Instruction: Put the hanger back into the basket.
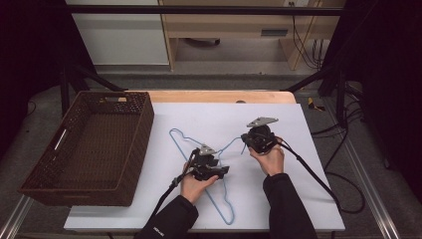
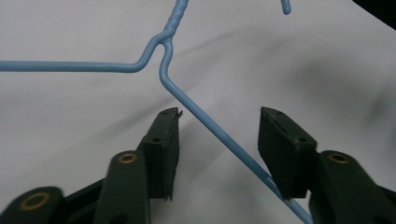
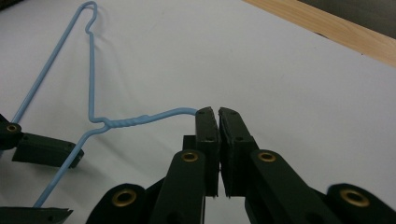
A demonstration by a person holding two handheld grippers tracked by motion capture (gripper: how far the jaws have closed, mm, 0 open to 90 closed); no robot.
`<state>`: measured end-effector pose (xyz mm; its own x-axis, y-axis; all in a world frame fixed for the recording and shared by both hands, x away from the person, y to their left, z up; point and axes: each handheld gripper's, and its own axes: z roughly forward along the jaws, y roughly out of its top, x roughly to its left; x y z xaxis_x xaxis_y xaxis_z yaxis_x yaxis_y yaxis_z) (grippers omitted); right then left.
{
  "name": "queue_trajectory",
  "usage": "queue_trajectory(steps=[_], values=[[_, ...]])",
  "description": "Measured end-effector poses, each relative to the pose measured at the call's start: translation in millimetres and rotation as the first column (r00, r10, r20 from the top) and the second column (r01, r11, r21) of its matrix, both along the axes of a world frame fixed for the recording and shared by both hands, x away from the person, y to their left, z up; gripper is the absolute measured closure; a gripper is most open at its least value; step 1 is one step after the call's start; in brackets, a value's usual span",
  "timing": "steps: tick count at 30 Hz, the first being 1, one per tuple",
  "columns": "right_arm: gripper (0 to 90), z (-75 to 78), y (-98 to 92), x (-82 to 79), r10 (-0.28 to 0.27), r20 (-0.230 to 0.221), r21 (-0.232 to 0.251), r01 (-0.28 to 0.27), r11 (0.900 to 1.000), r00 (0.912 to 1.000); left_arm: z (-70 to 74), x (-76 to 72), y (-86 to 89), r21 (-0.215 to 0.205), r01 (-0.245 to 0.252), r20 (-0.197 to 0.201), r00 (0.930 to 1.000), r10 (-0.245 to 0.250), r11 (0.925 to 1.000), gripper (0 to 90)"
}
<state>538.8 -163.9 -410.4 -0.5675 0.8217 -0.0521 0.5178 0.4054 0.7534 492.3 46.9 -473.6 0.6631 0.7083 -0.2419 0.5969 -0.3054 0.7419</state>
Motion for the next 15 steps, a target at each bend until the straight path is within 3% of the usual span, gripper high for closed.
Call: queue_trajectory(steps=[4,15], values=[[87.7,0.3,0.2,-0.5,0.002,0.000,0.003,-0.002,1.000,1.0000,-0.9,1.0,-0.8,-0.024,-0.018,-0.017,0.9997,0.018,0.9996,61.4],[87.6,1.4,0.0,-1.9,0.004,0.003,0.009,-0.004,1.000,1.0000,0.2,0.7,-2.0,-0.045,-0.072,-0.062,0.9956,0.069,0.9964,66.3]])
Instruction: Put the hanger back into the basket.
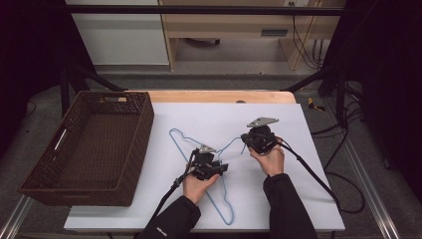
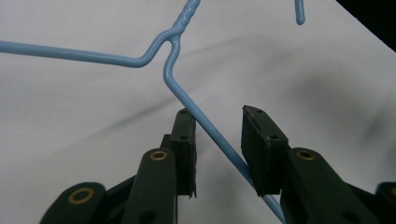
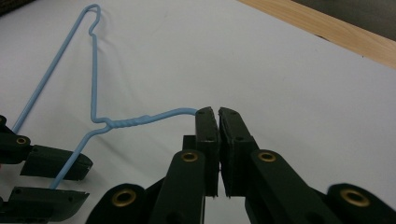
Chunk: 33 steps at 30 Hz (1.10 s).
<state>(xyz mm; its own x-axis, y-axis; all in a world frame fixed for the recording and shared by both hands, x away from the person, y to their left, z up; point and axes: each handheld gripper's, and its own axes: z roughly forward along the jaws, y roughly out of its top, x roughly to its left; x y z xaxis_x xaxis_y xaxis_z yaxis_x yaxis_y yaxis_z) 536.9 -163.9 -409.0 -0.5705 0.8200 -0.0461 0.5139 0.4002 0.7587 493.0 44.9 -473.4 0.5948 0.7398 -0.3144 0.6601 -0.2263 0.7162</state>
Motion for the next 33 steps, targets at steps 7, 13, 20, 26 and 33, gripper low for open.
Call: queue_trajectory(steps=[7,13,20,26,33], values=[[86.7,4.8,-2.5,-3.5,0.019,0.019,0.028,-0.020,0.999,0.9996,5.5,-4.1,1.4,0.007,-0.040,-0.005,0.9992,0.040,0.9992,69.5],[77.5,17.6,-7.8,-14.9,0.058,0.064,0.103,-0.064,0.993,0.9963,15.2,-9.6,5.7,0.020,-0.063,0.007,0.9980,0.063,0.9978,74.8],[66.5,31.2,-17.5,-28.8,0.077,0.128,0.169,-0.098,0.981,0.9887,26.8,-16.0,13.4,0.037,-0.094,0.027,0.9953,0.093,0.9949,82.6],[60.2,43.0,-33.8,-42.5,0.060,0.173,0.222,-0.098,0.970,0.9831,38.3,-21.8,21.8,0.085,-0.095,0.085,0.9925,0.088,0.9918,86.8],[55.5,48.6,-48.3,-54.9,0.035,0.202,0.249,-0.086,0.965,0.9787,53.8,-24.6,39.8,0.104,-0.088,0.137,0.9878,0.073,0.9907,87.2]])
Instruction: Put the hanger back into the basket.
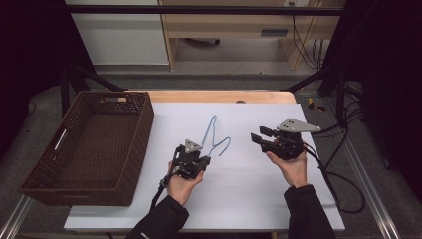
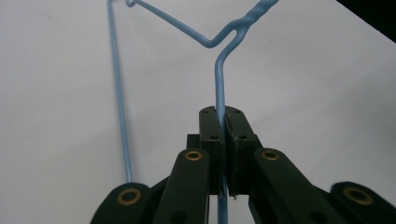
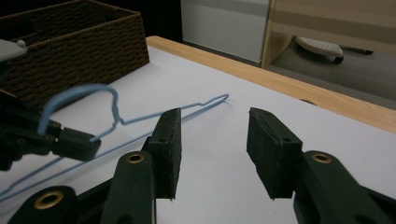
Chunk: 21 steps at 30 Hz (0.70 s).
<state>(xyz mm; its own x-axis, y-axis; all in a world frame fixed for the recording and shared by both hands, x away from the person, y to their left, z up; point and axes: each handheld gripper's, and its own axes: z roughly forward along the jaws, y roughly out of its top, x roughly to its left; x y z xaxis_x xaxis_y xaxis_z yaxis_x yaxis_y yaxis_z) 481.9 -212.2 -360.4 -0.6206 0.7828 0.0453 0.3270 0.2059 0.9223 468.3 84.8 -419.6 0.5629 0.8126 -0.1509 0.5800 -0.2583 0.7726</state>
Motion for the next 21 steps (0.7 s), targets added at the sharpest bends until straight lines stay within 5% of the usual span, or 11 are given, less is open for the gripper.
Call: queue_trajectory(steps=[8,21], values=[[52.5,-8.3,-14.7,-15.7,-0.002,-0.009,-0.017,0.002,1.000,1.0000,35.1,-9.3,20.1,0.014,0.036,0.105,0.9938,-0.037,0.9993,87.3],[41.3,-28.3,-38.2,-40.5,-0.014,-0.047,-0.016,0.014,1.000,0.9988,88.2,-29.8,45.9,0.061,0.198,0.187,0.9606,-0.206,0.9784,87.3]])
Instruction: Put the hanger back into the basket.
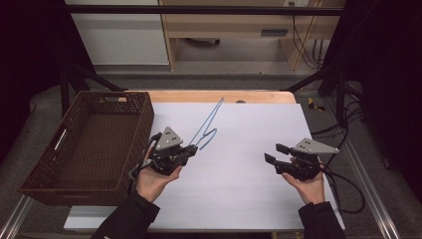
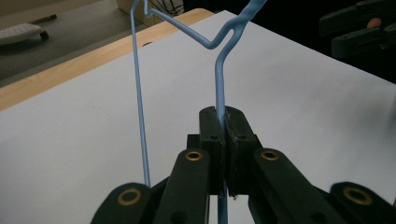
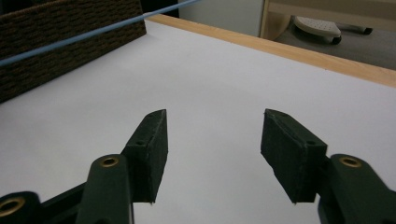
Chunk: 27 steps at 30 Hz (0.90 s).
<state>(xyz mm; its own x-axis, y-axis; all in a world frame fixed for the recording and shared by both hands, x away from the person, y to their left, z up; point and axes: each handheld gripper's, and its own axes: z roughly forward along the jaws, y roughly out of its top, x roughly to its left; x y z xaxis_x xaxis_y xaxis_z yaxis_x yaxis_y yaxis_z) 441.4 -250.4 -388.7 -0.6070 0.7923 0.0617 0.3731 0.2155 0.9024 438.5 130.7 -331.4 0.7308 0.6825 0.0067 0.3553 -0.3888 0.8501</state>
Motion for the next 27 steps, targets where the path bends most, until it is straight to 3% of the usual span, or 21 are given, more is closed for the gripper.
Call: queue_trajectory(steps=[5,8,16,23,27], values=[[37.1,-7.6,-6.5,-5.8,-0.005,-0.015,0.000,0.005,1.000,0.9999,16.2,-2.8,8.5,-0.002,0.041,0.017,0.9990,-0.041,0.9991,87.2],[31.3,-10.8,-8.8,-8.1,-0.017,-0.020,0.009,0.017,1.000,0.9996,26.4,-3.4,15.3,0.005,0.040,0.035,0.9986,-0.040,0.9992,87.2],[13.9,-12.0,-11.0,-13.0,-0.032,0.010,0.027,0.032,0.999,0.9994,50.4,-4.0,37.6,0.026,0.052,0.067,0.9963,-0.054,0.9983,87.2],[10.0,-12.0,-11.6,-17.0,-0.027,0.016,0.033,0.026,0.999,0.9995,63.8,1.7,57.5,0.011,0.058,0.062,0.9963,-0.059,0.9983,87.2],[9.4,-12.9,-11.7,-17.6,-0.022,0.013,0.024,0.022,0.999,0.9997,70.1,4.3,68.5,0.023,0.057,0.067,0.9961,-0.058,0.9981,87.3]])
